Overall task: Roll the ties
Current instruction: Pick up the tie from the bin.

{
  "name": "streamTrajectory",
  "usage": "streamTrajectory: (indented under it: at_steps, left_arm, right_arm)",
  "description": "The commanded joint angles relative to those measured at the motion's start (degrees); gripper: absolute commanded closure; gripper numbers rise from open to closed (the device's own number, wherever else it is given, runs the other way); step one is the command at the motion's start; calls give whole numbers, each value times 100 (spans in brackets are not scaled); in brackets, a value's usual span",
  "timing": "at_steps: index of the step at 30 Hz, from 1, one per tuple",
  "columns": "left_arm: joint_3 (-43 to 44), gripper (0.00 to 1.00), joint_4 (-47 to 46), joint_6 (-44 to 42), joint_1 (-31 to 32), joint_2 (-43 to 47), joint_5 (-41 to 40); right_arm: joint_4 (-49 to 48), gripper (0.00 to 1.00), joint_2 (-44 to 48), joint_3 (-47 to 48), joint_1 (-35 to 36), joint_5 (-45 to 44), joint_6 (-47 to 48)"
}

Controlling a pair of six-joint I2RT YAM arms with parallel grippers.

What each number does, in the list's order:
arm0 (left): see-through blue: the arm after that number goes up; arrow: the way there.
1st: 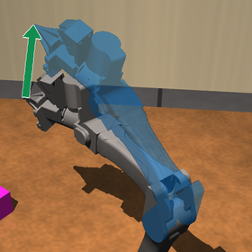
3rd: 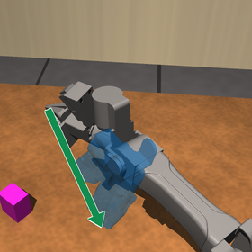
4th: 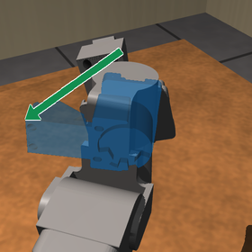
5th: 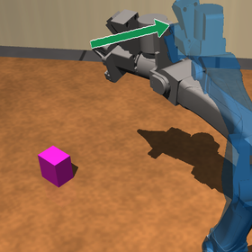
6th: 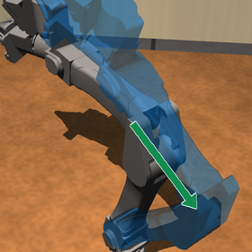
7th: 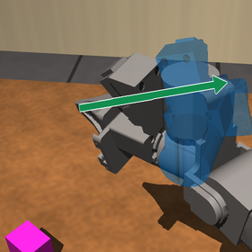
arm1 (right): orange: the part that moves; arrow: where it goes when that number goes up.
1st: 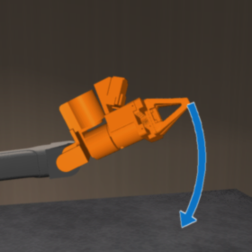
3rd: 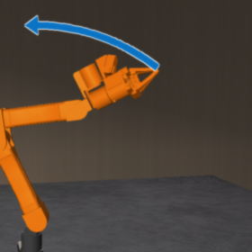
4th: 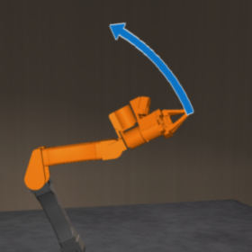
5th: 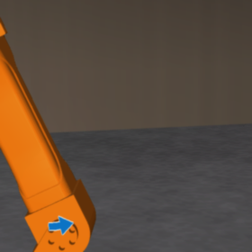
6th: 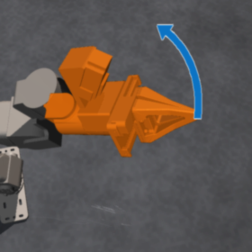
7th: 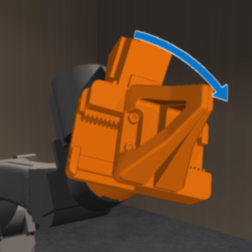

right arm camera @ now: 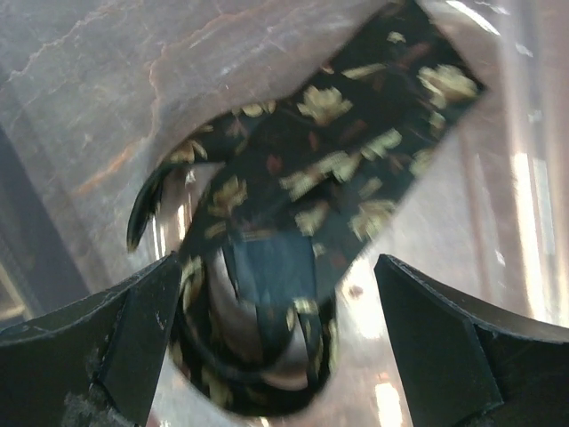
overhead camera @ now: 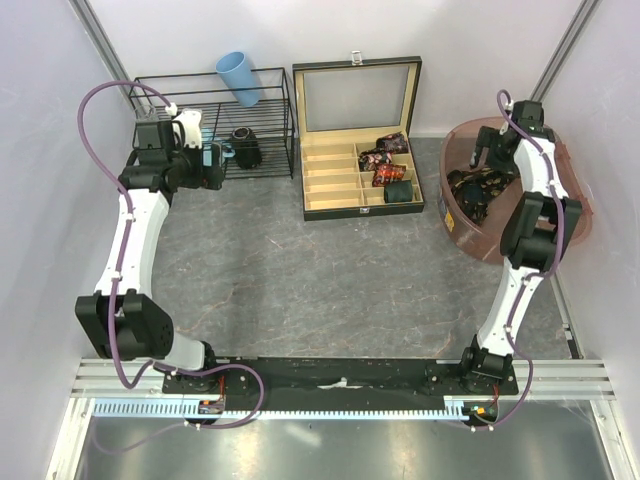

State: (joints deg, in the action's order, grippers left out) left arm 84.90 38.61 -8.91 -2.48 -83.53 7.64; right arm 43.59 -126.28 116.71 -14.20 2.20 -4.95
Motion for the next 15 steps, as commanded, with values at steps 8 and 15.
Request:
streamTrajectory:
  at_steps: [8,15]
  left_arm:
    - [-193,0,-47,-243,28,-208,45]
    - [-238,0,-38,-287,28,-322,-8]
  right_arm:
    - [-571,2,-1030,775,110,510,-41]
    - [-422,2,-1530,863,198,203,-15]
